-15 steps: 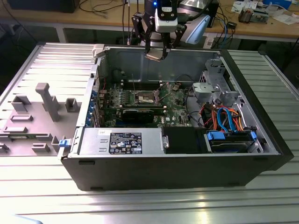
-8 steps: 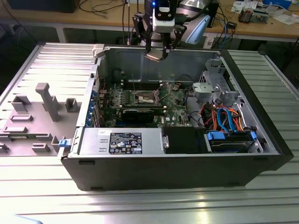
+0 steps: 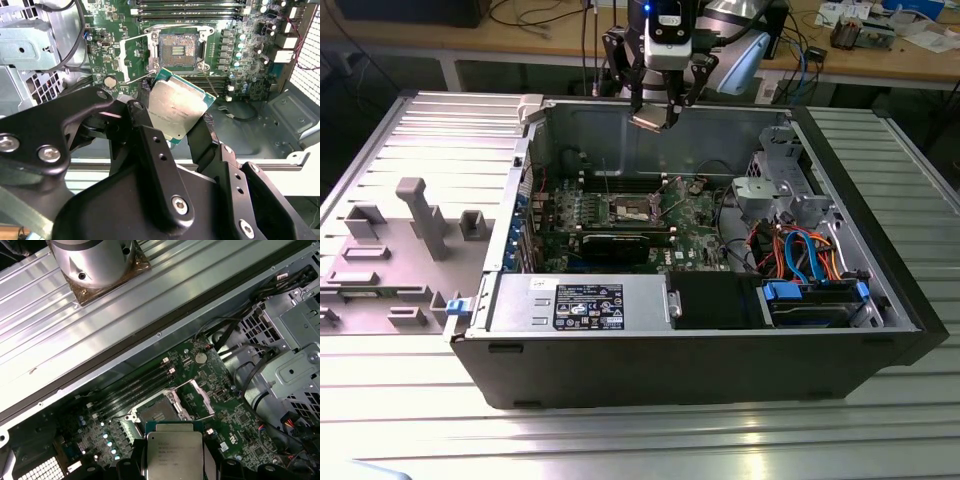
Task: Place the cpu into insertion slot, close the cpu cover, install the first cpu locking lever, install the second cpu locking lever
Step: 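Place the cpu into insertion slot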
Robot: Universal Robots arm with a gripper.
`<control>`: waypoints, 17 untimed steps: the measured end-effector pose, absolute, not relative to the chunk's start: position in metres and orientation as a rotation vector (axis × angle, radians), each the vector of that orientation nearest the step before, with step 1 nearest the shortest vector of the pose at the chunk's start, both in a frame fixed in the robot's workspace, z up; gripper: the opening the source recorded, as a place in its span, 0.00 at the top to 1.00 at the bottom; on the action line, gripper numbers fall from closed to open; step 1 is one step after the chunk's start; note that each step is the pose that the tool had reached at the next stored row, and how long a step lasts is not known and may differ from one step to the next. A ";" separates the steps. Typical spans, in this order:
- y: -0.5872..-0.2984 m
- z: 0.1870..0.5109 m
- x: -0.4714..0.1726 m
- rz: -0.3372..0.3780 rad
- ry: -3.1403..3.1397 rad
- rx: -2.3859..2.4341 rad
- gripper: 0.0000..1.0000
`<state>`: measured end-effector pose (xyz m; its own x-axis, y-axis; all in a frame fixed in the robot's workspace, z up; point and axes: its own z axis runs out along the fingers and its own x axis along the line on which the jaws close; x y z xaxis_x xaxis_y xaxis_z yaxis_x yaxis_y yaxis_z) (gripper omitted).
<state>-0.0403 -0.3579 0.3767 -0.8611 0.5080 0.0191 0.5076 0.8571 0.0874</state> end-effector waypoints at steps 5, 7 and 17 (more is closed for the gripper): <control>-0.358 0.377 -0.040 0.140 3.023 0.827 0.45; -0.358 0.377 -0.040 0.140 3.023 0.827 0.45; -0.358 0.377 -0.041 0.140 3.023 0.827 0.45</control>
